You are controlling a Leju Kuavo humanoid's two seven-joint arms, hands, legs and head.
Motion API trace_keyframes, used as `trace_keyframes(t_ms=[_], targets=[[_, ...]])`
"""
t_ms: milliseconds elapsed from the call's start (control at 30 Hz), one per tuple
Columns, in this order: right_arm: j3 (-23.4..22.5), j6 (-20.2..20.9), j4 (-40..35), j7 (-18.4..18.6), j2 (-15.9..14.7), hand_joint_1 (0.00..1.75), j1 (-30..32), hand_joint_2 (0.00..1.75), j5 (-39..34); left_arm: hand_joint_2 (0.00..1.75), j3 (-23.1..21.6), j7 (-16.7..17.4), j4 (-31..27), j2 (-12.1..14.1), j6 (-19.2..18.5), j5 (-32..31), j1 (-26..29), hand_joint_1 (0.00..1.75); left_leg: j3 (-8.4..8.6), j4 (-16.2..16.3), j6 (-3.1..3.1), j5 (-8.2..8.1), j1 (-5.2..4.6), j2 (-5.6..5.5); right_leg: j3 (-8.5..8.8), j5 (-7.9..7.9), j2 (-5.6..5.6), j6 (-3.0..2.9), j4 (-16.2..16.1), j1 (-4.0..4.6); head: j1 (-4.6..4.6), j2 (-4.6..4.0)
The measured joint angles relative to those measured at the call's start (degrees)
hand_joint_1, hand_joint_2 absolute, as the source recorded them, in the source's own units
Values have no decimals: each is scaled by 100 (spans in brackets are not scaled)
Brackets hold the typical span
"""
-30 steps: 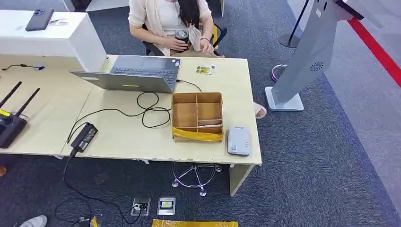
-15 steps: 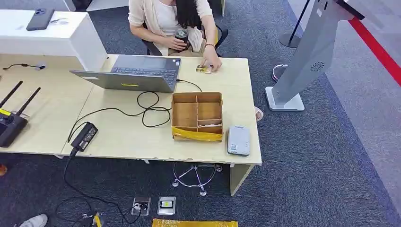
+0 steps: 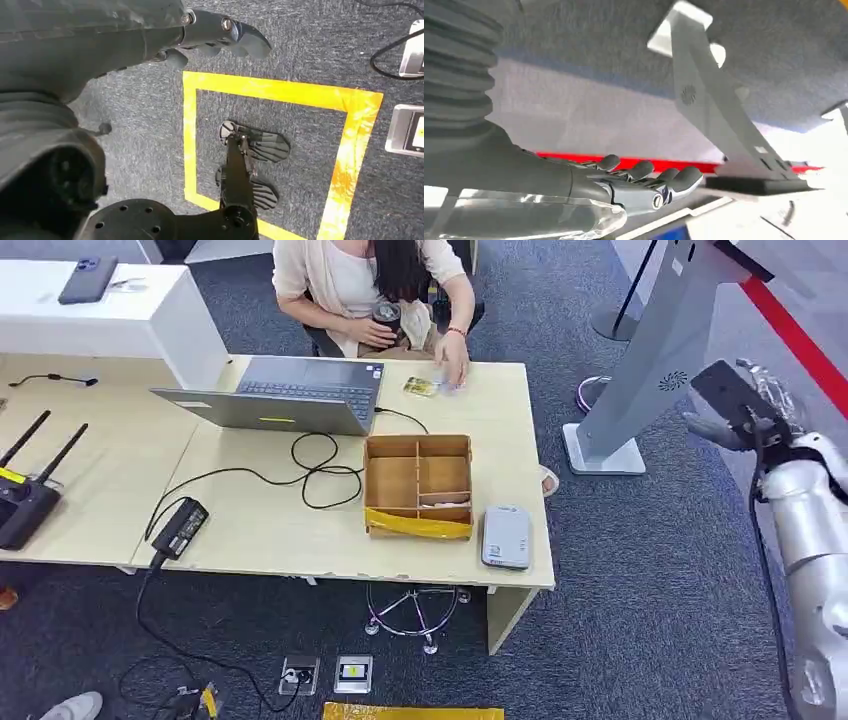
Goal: Pass the card to the sensor for recognition and then transmit it.
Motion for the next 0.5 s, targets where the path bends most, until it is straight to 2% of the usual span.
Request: trace_keyframes(t_ms=[300, 500], targets=[[1018, -801, 0, 249, 509, 0, 53, 175, 520, 0, -94, 26, 0, 35, 4, 0, -31, 0, -3, 0, 0, 0, 0, 4, -8, 0, 6, 0, 1, 0, 0, -2], [1426, -963, 0, 448, 869, 0, 63, 175, 660, 0, -109, 26, 0, 70, 9, 2, -40, 0, -6, 0, -1, 0, 1, 4, -13, 0, 7, 0, 3, 1, 0, -2]])
